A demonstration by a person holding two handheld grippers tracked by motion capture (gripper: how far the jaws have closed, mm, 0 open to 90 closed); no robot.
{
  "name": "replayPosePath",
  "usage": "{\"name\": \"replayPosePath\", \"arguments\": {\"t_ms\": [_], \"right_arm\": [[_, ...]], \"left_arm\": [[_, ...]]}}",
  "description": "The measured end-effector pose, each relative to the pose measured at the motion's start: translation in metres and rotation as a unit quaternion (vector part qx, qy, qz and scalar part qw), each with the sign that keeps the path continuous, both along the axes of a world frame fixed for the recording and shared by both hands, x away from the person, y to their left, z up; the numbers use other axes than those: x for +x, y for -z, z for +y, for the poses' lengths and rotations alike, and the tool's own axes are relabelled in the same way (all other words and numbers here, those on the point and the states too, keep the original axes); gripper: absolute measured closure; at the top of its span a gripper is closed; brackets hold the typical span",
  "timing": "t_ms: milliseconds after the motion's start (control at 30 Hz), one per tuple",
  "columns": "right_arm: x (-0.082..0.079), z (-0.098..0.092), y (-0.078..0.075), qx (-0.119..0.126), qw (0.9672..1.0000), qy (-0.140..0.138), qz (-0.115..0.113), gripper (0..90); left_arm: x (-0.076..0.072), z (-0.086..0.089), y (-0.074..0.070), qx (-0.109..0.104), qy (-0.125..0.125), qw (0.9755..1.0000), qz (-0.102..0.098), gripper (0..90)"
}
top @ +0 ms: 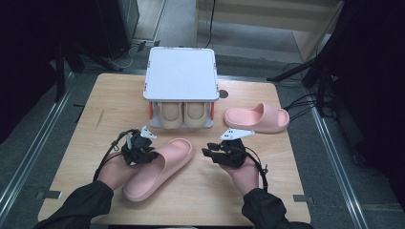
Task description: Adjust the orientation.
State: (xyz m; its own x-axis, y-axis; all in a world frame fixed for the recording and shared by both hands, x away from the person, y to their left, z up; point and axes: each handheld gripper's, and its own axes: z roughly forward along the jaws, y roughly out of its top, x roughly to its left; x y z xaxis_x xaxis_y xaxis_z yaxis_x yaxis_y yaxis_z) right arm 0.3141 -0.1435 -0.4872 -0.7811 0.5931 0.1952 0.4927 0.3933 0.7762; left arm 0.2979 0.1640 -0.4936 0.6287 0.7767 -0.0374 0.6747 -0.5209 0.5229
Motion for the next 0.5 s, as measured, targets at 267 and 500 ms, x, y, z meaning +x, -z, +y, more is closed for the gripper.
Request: {"name": "replayPosePath", "arguments": {"t_ms": [267,500], "right_arm": [[-0.005,0.021,0.009,-0.013,0.9997,-0.02,0.01,72.1],[-0.007,0.034,0.015,-0.02,0.9992,-0.032,0.011,77.3]], "left_arm": [[-0.009,0.018,-0.007,-0.054,0.023,0.9982,0.01,55.6],[-0.018,0.044,-0.018,-0.095,0.038,0.9947,0.008,71.0]]}}
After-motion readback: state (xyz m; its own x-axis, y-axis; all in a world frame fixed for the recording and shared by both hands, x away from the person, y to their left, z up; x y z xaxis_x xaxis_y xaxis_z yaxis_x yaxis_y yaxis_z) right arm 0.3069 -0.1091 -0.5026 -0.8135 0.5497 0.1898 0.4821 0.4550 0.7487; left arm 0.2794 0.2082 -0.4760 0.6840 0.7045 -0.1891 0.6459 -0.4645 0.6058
